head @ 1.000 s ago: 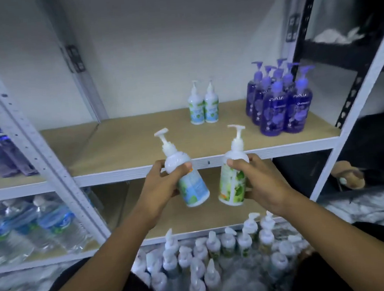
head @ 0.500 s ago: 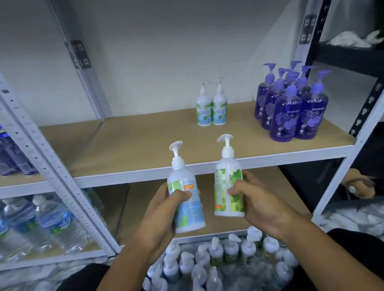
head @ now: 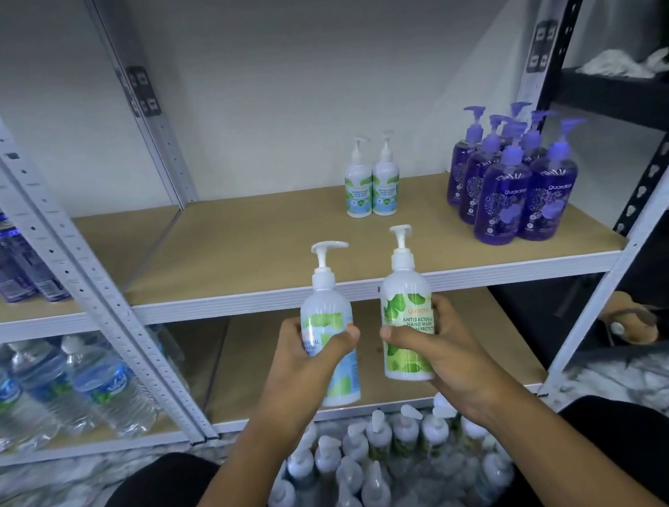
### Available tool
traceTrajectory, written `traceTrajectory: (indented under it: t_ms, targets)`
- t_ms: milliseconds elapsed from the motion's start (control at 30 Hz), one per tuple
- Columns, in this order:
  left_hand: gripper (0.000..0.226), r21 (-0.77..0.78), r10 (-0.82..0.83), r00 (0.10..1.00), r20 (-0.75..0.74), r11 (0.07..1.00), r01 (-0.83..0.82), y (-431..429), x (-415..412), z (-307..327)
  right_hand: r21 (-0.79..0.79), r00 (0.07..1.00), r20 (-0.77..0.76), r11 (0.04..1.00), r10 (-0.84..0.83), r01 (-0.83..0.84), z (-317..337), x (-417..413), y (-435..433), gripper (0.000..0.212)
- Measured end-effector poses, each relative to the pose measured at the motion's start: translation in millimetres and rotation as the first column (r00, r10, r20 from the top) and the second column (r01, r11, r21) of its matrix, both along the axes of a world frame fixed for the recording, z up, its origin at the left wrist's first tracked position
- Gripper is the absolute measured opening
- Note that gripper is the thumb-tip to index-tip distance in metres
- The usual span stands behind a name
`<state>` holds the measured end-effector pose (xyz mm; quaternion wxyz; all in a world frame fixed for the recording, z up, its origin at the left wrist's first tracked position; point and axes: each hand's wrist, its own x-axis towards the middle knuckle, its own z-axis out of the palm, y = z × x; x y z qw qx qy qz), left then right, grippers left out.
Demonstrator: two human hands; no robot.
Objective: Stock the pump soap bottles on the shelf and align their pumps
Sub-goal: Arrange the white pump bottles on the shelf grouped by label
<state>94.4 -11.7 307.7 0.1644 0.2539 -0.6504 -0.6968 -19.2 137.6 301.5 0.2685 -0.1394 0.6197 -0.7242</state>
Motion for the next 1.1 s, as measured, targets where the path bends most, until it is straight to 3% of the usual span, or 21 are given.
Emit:
traceTrajectory:
  t_ms: [67,233,467,767,867,1100]
  targets:
    - [0.067,-0.053,-0.003,1.0,0.019,0.999,0.004,1.5,0.6,0.3,0.021,1.0,-0.009,1.0,-0.004,0.005,0.2,2.5,0.7,0.067]
    - [0.043,-0.13,-0.013,0.999,0.037,0.991,0.018,1.1,1.6,-0.4,0.061,0.999,-0.045,0.998,-0.012,0.015,0.1,3.9,1.7,0.065]
    - [0.038,-0.221,0.05,0.999,0.02,0.974,-0.044,-10.7,-2.0,6.8,0.083,0.992,-0.126,0.997,0.008,0.002,2.6,-2.0,-7.6,0.054]
    - [0.034,-0.22,0.111,0.989,-0.097,0.967,-0.13,-78.5,-57.0,51.1,0.093,0.954,-0.298,0.995,0.007,0.022,41.1,-41.6,-73.7,0.051]
    - [0.046,-0.146,0.127,0.988,-0.087,0.979,-0.139,-102.6,-68.3,45.3,0.095,0.946,-0.324,0.995,0.028,0.003,47.8,-60.0,-105.8,0.057]
    - [0.037,-0.117,0.166,0.981,-0.096,0.977,-0.177,-146.8,-93.9,21.3,0.135,0.931,-0.361,0.991,0.05,-0.001,33.6,-100.7,-170.7,0.067]
